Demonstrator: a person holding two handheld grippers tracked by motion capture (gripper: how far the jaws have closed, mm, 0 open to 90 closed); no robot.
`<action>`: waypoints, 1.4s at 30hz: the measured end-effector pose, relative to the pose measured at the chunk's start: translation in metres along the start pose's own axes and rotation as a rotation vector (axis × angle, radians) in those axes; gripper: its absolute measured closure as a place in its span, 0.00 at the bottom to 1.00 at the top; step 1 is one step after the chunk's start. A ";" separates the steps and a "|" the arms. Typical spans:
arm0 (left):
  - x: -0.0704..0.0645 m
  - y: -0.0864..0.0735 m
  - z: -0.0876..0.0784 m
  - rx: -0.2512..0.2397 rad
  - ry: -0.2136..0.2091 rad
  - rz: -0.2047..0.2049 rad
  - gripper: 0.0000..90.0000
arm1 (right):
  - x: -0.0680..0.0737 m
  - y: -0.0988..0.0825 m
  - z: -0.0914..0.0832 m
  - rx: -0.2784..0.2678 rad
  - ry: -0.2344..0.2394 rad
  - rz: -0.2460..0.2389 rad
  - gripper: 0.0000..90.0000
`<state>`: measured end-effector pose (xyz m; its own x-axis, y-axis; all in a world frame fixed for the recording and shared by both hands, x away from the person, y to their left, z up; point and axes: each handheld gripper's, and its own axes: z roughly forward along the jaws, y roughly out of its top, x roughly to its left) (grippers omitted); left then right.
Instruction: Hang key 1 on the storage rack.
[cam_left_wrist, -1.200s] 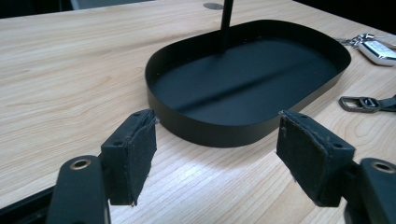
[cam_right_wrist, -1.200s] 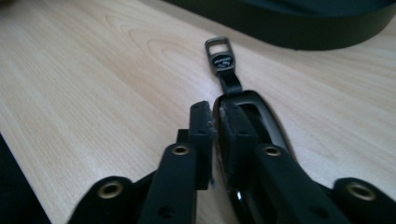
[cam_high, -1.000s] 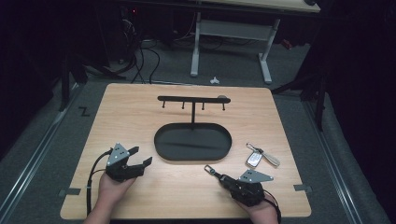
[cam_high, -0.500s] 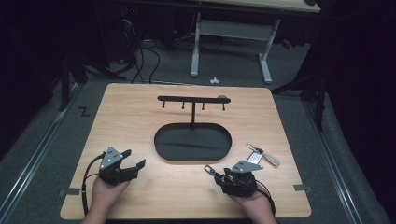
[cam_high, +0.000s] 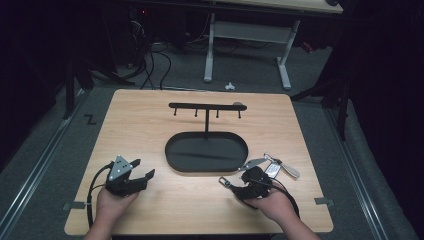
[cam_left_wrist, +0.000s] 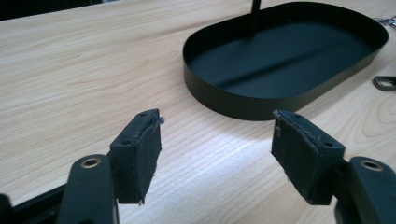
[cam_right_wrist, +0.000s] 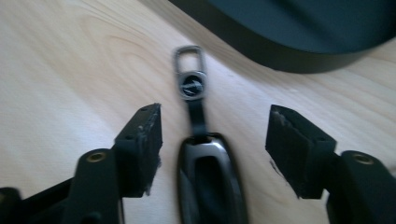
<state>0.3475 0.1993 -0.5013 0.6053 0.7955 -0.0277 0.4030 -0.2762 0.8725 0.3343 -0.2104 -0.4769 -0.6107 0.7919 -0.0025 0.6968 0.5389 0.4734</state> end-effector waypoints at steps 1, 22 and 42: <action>0.001 -0.001 0.001 0.004 0.000 -0.006 0.38 | -0.002 0.002 0.001 0.022 0.000 0.002 0.43; 0.003 -0.005 0.008 0.011 -0.027 -0.035 0.37 | 0.010 0.043 0.022 0.318 0.023 -0.181 0.50; 0.001 -0.004 0.006 -0.016 -0.025 -0.018 0.36 | 0.013 0.054 0.043 0.491 0.050 -0.222 0.88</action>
<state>0.3501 0.1978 -0.5077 0.6149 0.7866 -0.0559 0.4035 -0.2529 0.8793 0.3805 -0.1587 -0.4889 -0.7722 0.6353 -0.0080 0.6354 0.7722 -0.0009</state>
